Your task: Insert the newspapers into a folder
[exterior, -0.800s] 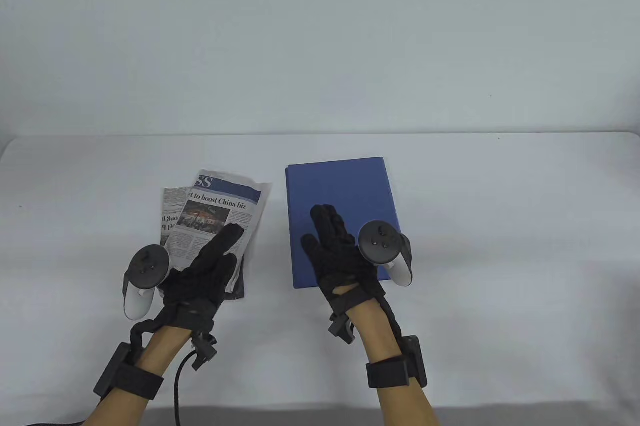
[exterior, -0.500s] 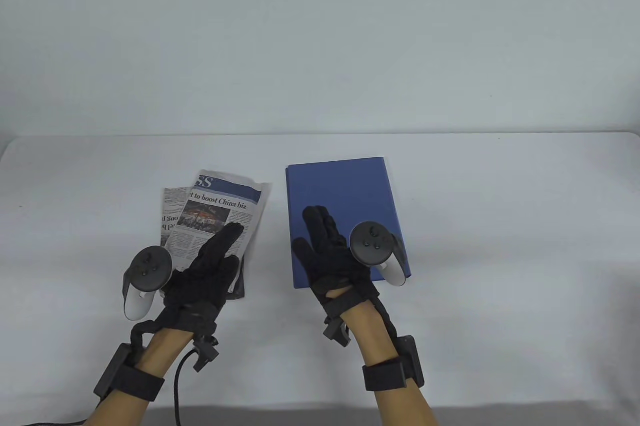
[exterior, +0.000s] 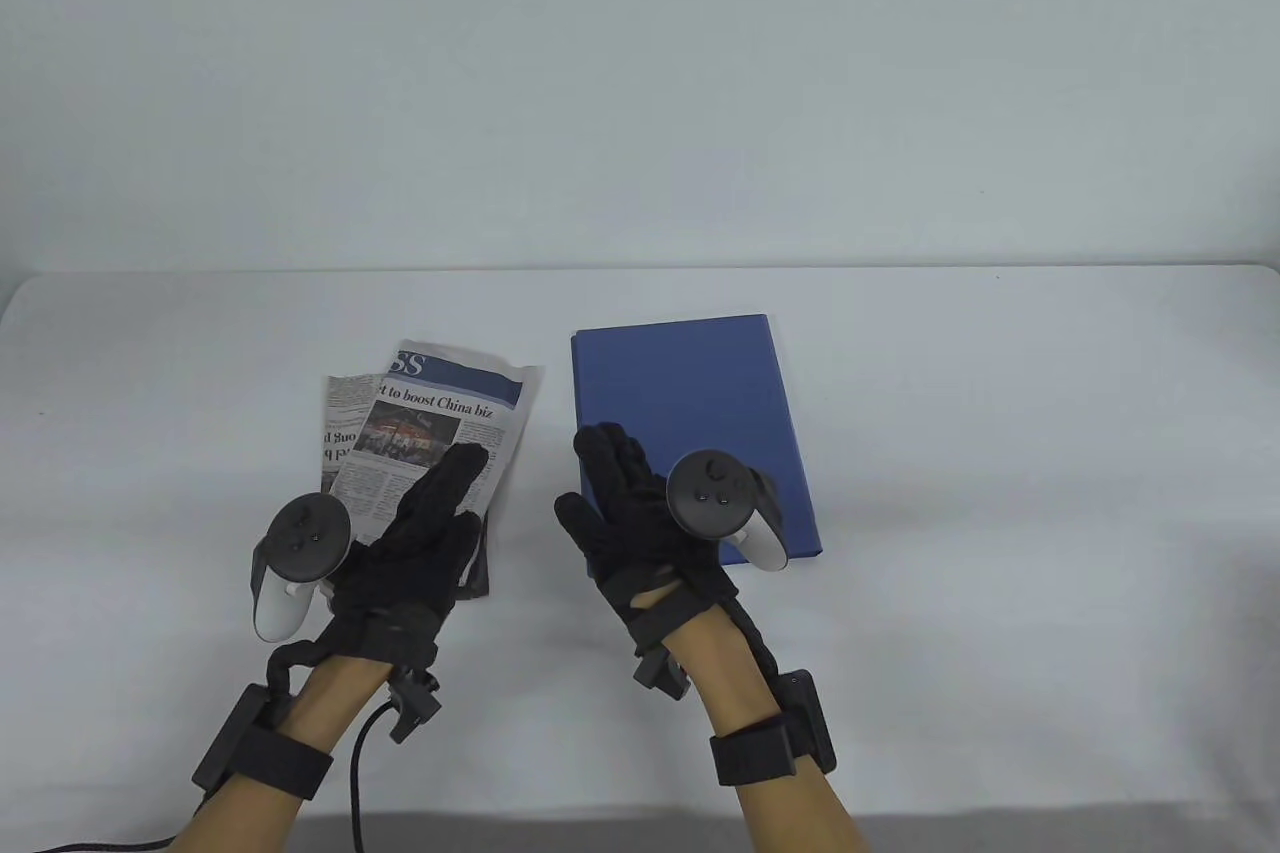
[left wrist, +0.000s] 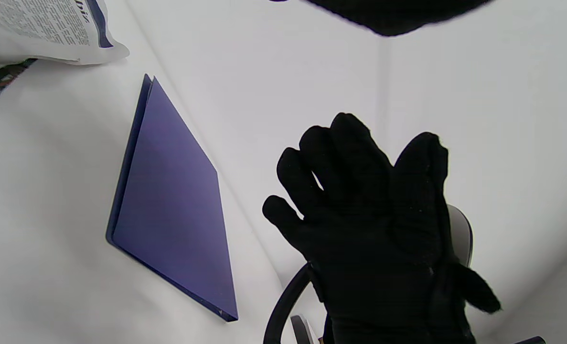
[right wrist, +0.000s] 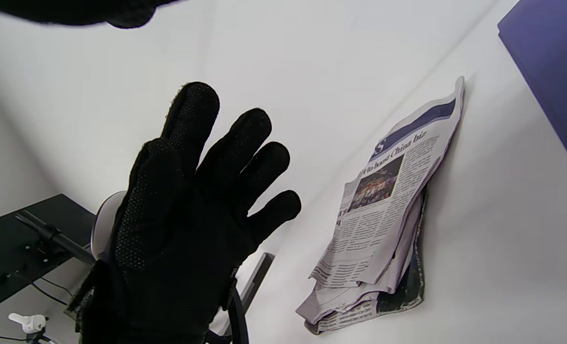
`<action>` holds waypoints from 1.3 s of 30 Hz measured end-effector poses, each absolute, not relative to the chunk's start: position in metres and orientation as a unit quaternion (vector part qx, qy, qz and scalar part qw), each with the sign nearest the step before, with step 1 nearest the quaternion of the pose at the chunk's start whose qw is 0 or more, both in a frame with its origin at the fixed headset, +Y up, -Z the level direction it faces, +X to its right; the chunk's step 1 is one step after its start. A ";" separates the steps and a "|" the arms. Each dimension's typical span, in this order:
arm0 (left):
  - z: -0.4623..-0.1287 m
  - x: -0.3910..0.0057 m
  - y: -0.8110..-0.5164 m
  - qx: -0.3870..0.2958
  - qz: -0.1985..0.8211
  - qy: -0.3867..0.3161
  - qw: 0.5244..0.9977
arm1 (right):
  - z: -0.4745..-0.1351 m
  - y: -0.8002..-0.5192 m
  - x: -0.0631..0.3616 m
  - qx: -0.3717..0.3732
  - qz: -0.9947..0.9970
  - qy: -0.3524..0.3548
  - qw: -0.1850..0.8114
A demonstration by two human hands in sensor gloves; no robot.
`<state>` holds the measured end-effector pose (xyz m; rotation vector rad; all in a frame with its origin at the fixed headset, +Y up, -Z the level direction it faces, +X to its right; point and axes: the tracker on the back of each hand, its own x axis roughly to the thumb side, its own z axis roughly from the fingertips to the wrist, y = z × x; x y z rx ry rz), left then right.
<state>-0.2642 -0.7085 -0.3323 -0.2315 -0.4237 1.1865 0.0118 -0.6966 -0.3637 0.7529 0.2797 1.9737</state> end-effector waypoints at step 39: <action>-0.333 -0.281 -0.690 -0.091 0.566 -0.195 0.796 | -0.400 -0.763 -0.033 0.029 0.971 0.238 0.012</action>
